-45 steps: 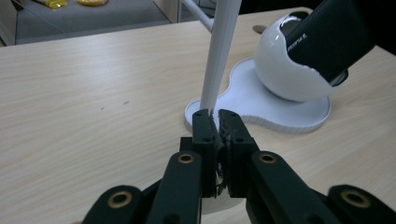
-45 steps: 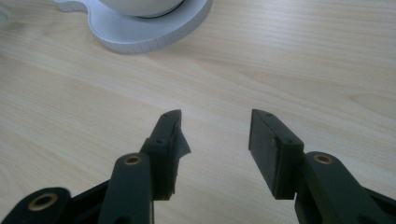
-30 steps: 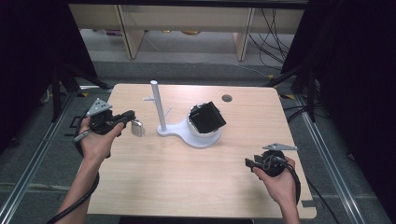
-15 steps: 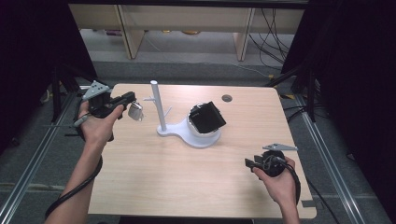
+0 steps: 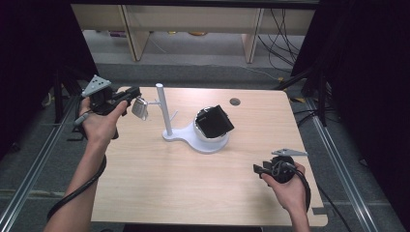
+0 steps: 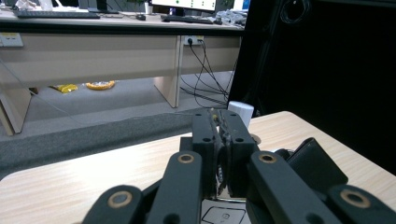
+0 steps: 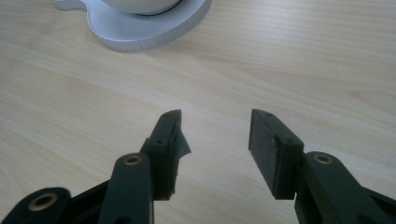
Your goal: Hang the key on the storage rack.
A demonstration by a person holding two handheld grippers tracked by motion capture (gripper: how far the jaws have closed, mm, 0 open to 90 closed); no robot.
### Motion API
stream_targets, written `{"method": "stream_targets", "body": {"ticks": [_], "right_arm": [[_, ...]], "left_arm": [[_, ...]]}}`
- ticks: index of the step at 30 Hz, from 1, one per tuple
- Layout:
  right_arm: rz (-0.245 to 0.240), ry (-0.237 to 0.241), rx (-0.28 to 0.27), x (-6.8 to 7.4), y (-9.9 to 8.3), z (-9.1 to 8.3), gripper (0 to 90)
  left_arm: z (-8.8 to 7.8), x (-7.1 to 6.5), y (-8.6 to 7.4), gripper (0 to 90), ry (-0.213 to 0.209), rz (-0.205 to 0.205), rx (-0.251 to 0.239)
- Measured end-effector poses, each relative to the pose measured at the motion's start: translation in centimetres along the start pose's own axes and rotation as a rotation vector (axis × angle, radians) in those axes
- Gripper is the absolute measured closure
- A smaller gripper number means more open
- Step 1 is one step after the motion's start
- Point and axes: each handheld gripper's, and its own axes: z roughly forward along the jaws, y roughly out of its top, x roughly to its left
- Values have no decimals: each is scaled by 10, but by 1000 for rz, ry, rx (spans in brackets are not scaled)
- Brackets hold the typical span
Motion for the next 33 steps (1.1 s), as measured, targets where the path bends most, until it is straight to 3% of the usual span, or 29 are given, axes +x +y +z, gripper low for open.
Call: {"method": "stream_targets", "body": {"ticks": [1,4,5,10,13,15,33], "right_arm": [[-15,10,-15,-1,0,1,551],[-11,17,-13,0,0,1,551],[11,15,1,1,0,1,551],[-10,18,-25,-2,1,2,550],[13,27,-13,-1,0,1,550],[-1,28,-22,-2,0,2,550],[-5,12,-11,-3,0,0,550]], "left_arm": [[0,0,1,856,-3,0,-2],[1,-1,3,857,-8,-1,-6],[1,-1,4,857,-12,-6,-7],[2,-3,7,857,-11,-2,-15],[3,-3,8,857,-13,-2,-16],[5,-4,8,857,-16,-4,-15],[11,-12,3,856,-32,6,3]]}}
